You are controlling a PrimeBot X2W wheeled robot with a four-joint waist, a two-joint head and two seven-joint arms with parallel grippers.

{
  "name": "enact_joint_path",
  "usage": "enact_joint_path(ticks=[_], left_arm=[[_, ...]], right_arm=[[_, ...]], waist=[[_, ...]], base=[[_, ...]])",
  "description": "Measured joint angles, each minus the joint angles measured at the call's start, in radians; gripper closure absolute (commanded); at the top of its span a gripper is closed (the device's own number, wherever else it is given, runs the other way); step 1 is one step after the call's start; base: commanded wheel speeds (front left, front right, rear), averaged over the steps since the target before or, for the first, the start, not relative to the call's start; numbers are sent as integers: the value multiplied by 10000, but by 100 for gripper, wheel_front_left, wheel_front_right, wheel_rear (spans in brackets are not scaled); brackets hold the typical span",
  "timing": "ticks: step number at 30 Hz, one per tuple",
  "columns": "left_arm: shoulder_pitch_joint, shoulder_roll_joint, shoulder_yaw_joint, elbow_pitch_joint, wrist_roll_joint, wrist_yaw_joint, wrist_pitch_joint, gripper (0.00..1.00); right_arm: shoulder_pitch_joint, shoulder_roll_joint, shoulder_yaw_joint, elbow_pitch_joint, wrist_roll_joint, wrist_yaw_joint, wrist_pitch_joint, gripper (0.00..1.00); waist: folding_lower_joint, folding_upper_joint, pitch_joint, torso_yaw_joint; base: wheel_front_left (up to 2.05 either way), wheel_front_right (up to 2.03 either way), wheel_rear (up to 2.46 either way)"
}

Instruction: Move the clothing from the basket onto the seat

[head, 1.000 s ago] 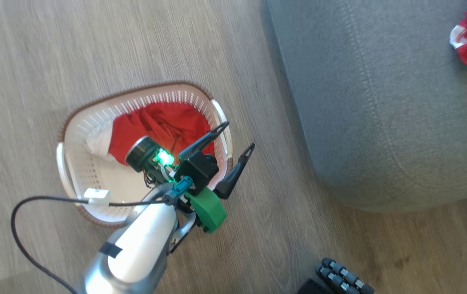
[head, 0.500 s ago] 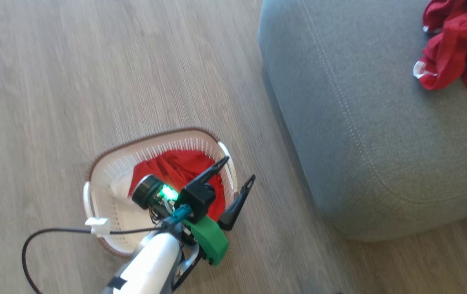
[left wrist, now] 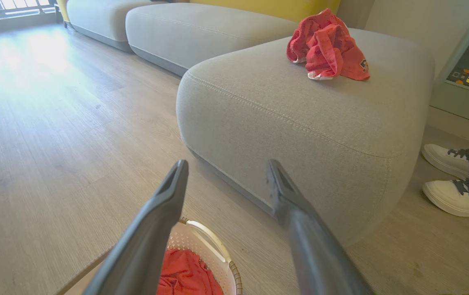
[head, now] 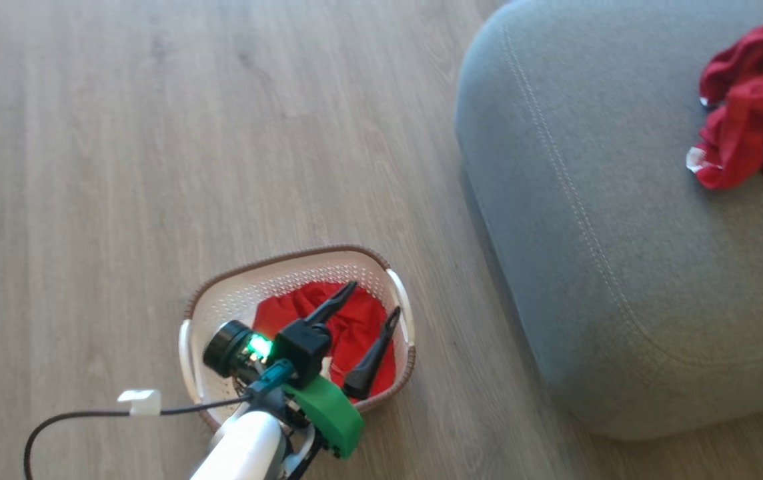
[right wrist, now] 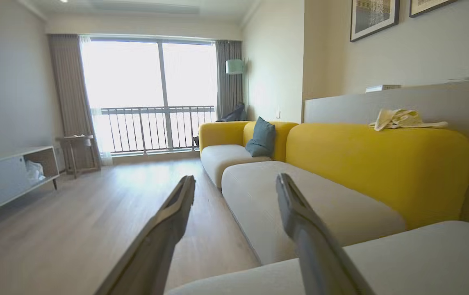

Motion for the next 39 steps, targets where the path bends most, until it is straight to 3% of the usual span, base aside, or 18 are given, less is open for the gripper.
enact_joint_path(ticks=[6, 15, 21, 29, 35, 39], left_arm=[[322, -2, 483, -153, -226, 0, 0, 0], [769, -15, 759, -445, -594, 0, 0, 0], [936, -36, 1060, -669, -869, 19, 0, 0], [1346, -46, 1918, -1024, -1373, 825, 0, 0], [1646, -48, 2847, -1699, -1358, 1778, 0, 0], [2094, -48, 3028, -1707, -1358, 1954, 0, 0]], right_arm=[[1770, 1149, -1471, -2579, -669, 0, -35, 0], [4091, 2451, -1425, -4872, -1398, 0, -35, 0], [5224, 3116, -1308, -5716, -1829, 0, -36, 0], [6518, 3854, -1116, -5933, -2174, 0, -35, 0], [7194, 4523, -1074, -5904, -2265, 0, -35, 0], [7832, 4878, -932, -5843, -2391, 0, -33, 0]], waist=[[0, 0, -350, 461], [0, 0, -840, 1374], [0, 0, -1086, 2013], [0, 0, -1312, 2727], [0, 0, -1504, 3132], [0, 0, -1582, 3260]], base=[[0, 0, 0], [0, 0, 0], [0, 0, 0], [0, 0, 0], [0, 0, 0], [0, 0, 0]])
